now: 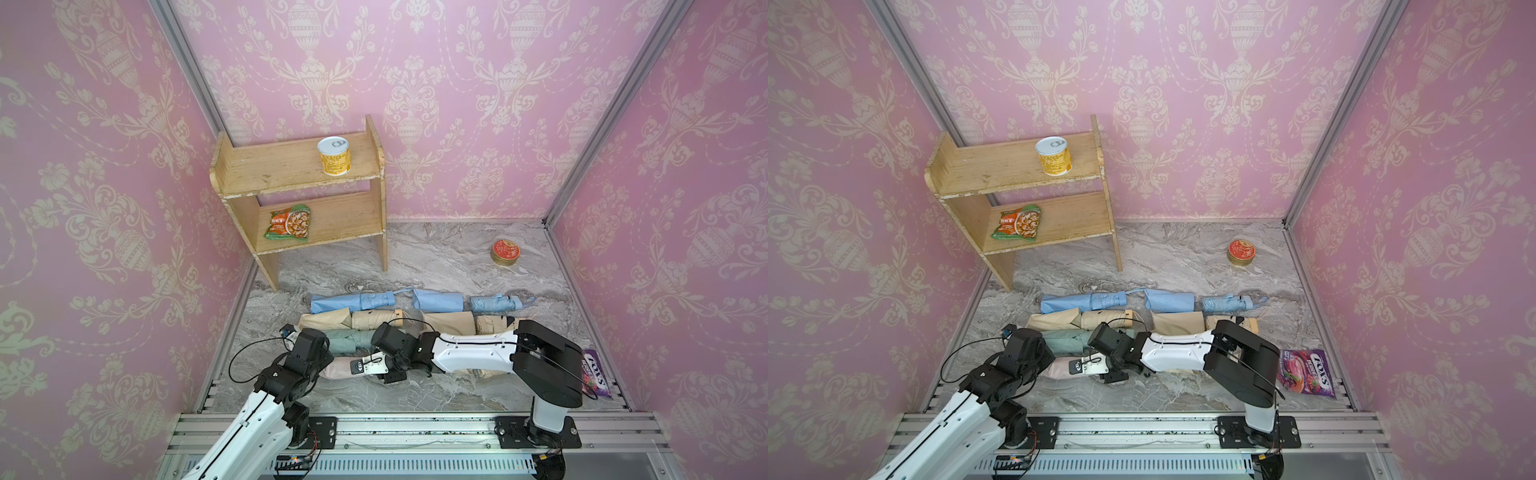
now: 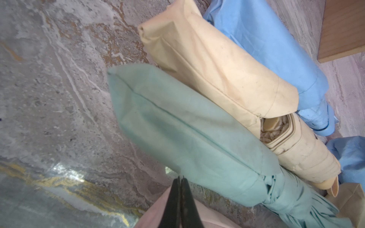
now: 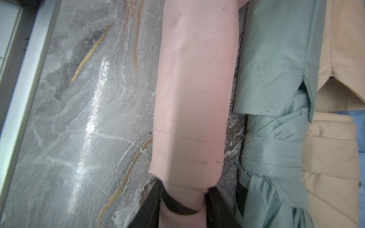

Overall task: Take umbrellas out of sleeves
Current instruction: Take out the umbrella from the umbrella sleeve.

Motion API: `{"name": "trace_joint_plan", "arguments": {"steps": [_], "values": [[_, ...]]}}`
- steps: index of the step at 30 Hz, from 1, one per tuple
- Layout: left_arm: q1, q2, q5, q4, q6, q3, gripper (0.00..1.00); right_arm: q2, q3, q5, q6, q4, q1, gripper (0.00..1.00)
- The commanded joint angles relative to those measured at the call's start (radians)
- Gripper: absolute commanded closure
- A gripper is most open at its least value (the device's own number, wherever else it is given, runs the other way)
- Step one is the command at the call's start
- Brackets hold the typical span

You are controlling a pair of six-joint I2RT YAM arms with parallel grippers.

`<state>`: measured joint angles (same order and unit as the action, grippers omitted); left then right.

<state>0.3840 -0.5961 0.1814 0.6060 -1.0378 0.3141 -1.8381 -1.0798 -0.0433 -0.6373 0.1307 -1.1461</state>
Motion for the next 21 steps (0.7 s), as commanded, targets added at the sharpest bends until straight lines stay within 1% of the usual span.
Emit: {"name": "trace_joint_plan", "arguments": {"steps": [1, 8, 12, 18, 21], "values": [[0.007, 0.009, 0.018, 0.003, 0.009, -0.022, 0.96, -0.026, 0.022, 0.010, -0.015, 0.005, -0.007, 0.68], [0.007, 0.014, 0.039, -0.003, 0.022, -0.014, 0.98, -0.027, 0.032, 0.029, -0.008, -0.005, -0.006, 0.76], [0.007, 0.029, 0.063, 0.013, 0.031, -0.004, 1.00, -0.020, 0.036, 0.035, -0.001, -0.011, -0.007, 0.77], [0.007, 0.037, 0.118, 0.091, 0.064, 0.046, 1.00, -0.024, 0.034, 0.025, -0.005, -0.027, -0.007, 0.79], [0.007, 0.046, 0.154, 0.113, 0.072, 0.060, 1.00, -0.034, 0.015, 0.022, -0.017, -0.010, -0.010, 0.81]]}}
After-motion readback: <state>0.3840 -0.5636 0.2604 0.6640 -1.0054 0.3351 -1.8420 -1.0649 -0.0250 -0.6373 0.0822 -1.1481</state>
